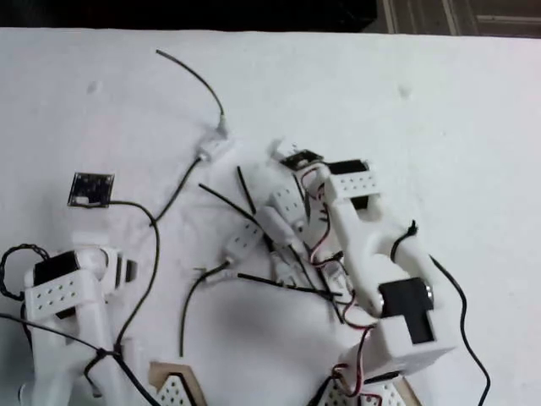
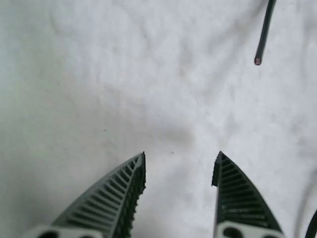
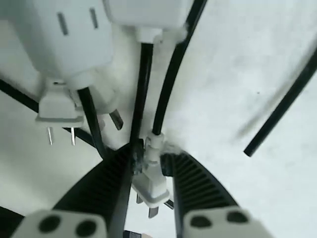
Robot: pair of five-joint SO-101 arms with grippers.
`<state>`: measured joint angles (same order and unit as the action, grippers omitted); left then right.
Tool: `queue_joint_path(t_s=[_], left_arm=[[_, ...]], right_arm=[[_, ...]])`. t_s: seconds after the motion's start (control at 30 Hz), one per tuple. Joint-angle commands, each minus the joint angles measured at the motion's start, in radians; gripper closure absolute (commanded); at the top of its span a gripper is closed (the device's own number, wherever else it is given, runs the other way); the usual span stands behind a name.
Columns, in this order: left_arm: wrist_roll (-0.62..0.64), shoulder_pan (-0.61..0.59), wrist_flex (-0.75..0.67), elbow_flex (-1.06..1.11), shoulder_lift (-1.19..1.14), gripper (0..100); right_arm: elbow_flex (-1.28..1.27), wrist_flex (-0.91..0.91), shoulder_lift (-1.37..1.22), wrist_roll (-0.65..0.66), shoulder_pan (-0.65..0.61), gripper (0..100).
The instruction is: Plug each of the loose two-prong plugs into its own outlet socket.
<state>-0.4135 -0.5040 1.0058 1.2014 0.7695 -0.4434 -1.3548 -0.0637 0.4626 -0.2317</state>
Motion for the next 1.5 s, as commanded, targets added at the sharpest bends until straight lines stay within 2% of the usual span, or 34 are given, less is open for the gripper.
queue_joint_path(t_s=[0.0,0.23,0.3,0.4,0.53,0.73,0.97,1.47], left_arm=[[0.0,-0.008,-0.015,-0.005,0.024,77],[0.0,-0.008,-0.015,-0.005,0.024,77],[0.0,-0.008,-0.015,-0.005,0.024,77],[0.0,-0.008,-0.015,-0.005,0.024,77],[0.0,-0.008,-0.015,-0.005,0.024,77],[0.0,-0.008,-0.015,-0.005,0.024,77],[0.0,-0.008,-0.015,-0.005,0.024,77],[0.0,-0.008,-0.015,-0.005,0.024,77]], right_arm=[[0.041,-0.018,0.087,0.1,0.019,98.1],[0.037,0.047,0.096,0.144,-0.027,97.5],[0.037,0.044,0.097,0.144,-0.027,93.0],[0.044,-0.008,0.107,0.144,-0.022,86.8],[0.066,-0.09,0.119,0.144,-0.021,86.8],[0.089,-0.093,0.102,0.15,0.074,86.6],[0.092,0.039,-0.033,0.152,0.153,86.7],[0.046,0.042,-0.093,0.144,0.059,86.8]])
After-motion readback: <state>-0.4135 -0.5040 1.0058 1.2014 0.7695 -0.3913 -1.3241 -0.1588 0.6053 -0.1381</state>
